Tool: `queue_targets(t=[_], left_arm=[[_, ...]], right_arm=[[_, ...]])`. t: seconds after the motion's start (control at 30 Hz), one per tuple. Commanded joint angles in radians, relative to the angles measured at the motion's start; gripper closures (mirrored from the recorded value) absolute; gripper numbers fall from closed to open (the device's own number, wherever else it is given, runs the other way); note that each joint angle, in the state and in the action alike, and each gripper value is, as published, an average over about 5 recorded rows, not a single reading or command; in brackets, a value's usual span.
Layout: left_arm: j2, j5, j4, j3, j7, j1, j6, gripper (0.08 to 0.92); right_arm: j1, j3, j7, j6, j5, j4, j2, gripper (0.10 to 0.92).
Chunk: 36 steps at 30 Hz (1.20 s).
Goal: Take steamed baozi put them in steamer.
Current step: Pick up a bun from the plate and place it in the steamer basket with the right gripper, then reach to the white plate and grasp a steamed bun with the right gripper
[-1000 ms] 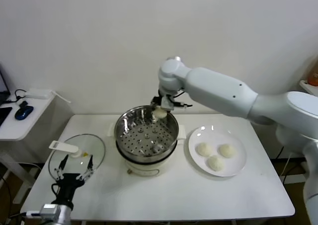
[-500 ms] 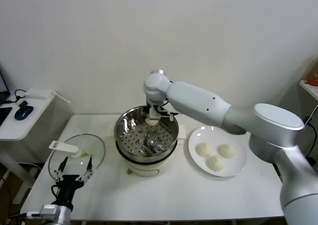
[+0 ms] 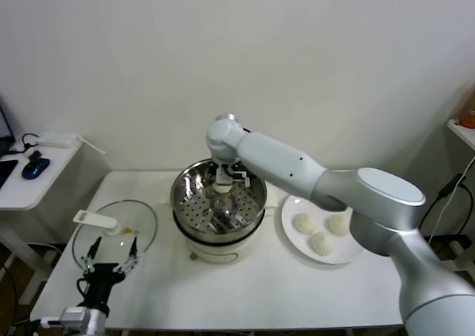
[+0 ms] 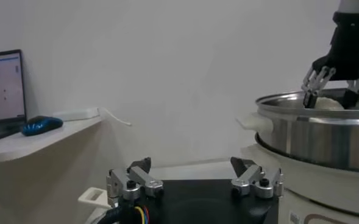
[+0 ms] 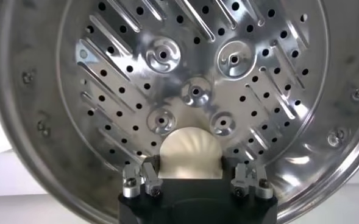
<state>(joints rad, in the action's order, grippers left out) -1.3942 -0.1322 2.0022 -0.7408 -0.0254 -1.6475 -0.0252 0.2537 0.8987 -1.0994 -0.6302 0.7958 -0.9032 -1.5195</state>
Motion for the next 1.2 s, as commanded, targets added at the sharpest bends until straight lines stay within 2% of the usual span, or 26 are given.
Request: queue_targets(t=[0.03,0.23,0.5,0.67,0.9,1.07,1.2], left_arm=[[-0.001,0.001,-0.003,0.001,0.0,0.001,0.001,0.177],[-0.001,0.001,-0.004,0.0,0.0,0.002,0.0,0.177],[-0.002,-0.001,-0.003,-0.005,0.0,0.004,0.0,0.177],[0.002,-0.007,0.001,-0.01,0.0,0.009,0.005,0.177],[0.003,-0.004,0.0,-0.002,-0.001,0.029,0.015,0.177],[0.004,-0.016,-0.007,0.002,-0.006,0.041,0.012,0.177],[0.007,-0.013,-0.007,0.006,-0.006,0.046,0.017,0.177]], right_arm=[[-0.014,-0.015,0.003,-0.008,0.031,0.022,-0.015,0.338],[-0.019,-0.025,0.008,-0.017,0.047,0.025,-0.016,0.22],[-0.002,-0.042,-0.018,-0.035,0.029,0.002,-0.003,0.203],[0.087,0.029,-0.091,-0.022,-0.198,-0.097,0.075,0.203],[0.249,0.156,-0.136,0.068,-0.498,-0.273,0.287,0.203],[0.364,0.235,-0.131,0.204,-0.671,-0.387,0.479,0.203],[0.443,0.353,-0.071,0.411,-0.861,-0.427,0.612,0.203]])
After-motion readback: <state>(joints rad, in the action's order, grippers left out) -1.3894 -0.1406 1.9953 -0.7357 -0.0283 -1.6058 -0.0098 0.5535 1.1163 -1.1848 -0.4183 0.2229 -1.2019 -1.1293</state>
